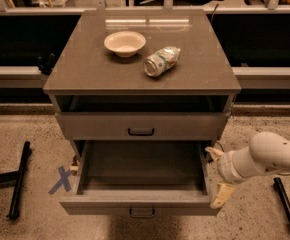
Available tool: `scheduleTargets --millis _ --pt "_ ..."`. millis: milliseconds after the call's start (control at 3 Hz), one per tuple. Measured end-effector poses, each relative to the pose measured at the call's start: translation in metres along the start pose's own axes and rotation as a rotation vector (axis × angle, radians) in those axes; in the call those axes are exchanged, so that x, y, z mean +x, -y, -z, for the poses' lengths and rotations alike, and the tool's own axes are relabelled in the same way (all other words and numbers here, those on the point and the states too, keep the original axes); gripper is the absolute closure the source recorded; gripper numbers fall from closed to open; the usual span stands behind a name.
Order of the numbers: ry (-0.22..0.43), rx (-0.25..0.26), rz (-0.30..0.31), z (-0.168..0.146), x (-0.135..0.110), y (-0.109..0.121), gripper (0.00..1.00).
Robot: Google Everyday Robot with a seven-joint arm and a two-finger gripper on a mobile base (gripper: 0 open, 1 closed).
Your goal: Open middle drawer
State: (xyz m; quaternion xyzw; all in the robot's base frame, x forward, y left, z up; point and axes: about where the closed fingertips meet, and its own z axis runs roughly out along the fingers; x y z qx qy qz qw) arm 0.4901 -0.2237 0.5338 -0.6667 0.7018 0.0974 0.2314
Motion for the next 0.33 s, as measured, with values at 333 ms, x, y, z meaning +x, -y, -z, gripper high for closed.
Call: scheduleTargets --millis 333 --pt "-0.026 0.061 0.004 0.0340 0.0021 -0.0024 0.00"
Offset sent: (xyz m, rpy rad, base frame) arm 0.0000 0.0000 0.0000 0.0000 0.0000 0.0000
